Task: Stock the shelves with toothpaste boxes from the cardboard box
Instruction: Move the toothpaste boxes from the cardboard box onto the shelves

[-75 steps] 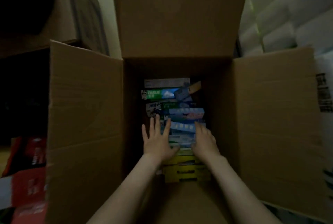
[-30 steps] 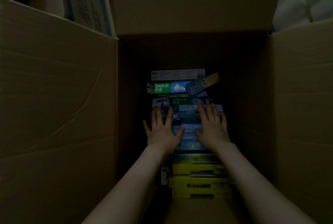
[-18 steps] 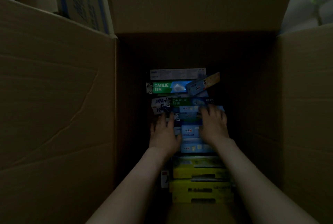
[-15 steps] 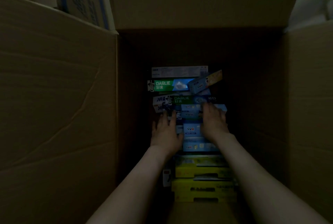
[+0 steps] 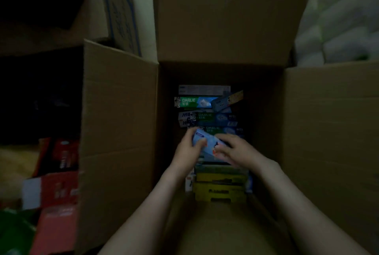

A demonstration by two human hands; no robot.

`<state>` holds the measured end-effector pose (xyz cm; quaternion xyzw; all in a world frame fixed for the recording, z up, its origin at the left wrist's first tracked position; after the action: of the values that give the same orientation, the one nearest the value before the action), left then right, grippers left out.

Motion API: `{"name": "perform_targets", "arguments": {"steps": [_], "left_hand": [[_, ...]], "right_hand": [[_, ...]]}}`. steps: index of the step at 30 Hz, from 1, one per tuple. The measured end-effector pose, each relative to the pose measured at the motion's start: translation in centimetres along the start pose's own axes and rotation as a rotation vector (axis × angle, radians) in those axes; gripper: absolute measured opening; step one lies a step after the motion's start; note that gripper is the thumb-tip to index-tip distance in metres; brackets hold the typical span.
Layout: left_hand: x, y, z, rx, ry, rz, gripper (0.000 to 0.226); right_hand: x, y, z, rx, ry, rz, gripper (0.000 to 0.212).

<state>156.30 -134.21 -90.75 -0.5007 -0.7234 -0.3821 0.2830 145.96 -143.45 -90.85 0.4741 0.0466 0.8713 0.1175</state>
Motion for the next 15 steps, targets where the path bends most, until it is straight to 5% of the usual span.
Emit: {"name": "perform_targets", "arguments": {"steps": [3, 6, 11, 15], "left_hand": [[6.4, 3.5, -4.3, 0.173, 0.029, -0.010, 0.023], [14.0, 7.9, -7.9, 0.351, 0.090, -0.110, 0.018], [27.2, 17.1, -12.8, 0.640, 0.114, -0.377, 0.015], [38.0, 23.3, -15.3, 0.757, 0.038, -0.528, 0.018]], "right_hand": [[7.0, 2.2, 6.4, -0.075, 0.038, 0.016, 0.044], [13.9, 4.0, 12.7, 0.128, 0.063, 0.065, 0.066], [25.5, 5.7, 25.3, 0.183, 0.305, 0.009, 0.046], [33.0, 4.7, 35.1, 0.018, 0.466, 0.052, 0.053]]}}
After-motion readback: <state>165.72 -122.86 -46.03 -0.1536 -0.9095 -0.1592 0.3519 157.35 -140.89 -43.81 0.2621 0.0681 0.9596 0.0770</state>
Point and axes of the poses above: each hand's wrist, its own x-axis away from the middle knuckle, its own y-axis out of the back of the hand, z = x × y, the point moved 9 cm from there along -x, towards the middle knuckle, and after that the axes turned 12 degrees about -x, right-handed, at the moved point
